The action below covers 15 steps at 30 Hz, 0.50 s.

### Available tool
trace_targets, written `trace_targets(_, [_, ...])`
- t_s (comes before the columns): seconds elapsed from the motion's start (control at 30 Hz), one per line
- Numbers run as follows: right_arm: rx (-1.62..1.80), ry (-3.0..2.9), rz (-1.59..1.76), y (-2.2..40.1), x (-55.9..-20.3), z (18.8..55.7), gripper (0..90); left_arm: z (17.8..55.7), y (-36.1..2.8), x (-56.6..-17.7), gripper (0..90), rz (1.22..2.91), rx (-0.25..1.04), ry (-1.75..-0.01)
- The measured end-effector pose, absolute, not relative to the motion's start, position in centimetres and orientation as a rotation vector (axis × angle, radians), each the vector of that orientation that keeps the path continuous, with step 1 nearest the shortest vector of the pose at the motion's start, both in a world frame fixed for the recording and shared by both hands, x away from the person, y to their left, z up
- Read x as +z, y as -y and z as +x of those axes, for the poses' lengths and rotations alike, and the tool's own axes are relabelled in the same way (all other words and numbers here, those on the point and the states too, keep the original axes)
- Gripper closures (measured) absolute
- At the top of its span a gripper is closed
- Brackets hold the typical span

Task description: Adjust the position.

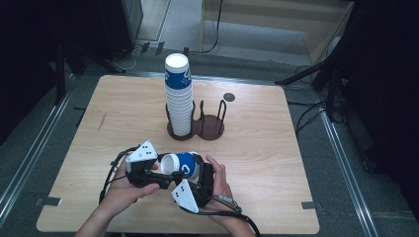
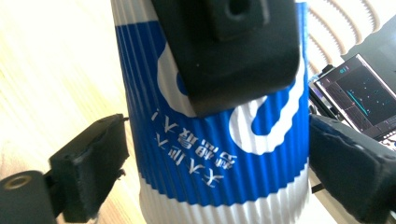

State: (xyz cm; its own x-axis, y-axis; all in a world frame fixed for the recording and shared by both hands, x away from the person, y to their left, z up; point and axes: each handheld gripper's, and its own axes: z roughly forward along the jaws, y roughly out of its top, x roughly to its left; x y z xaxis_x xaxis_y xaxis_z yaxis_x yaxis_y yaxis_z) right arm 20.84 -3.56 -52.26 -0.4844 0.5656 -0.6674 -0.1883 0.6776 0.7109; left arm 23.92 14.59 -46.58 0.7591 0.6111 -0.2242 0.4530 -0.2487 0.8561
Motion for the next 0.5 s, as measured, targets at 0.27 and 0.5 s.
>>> trace_targets(0.27, [0.966, -1.847, 0.316, 4.0, -51.4, 20.8, 5.5, 24.1, -15.4, -46.4, 27.7, 1.822, 0.226, -0.857])
trace_targets(0.5, [0.995, -1.826, 0.325, 4.0, -50.9, 20.6, 5.5, 24.2, -16.0, -46.2, 27.7, 1.774, 0.268, -0.878])
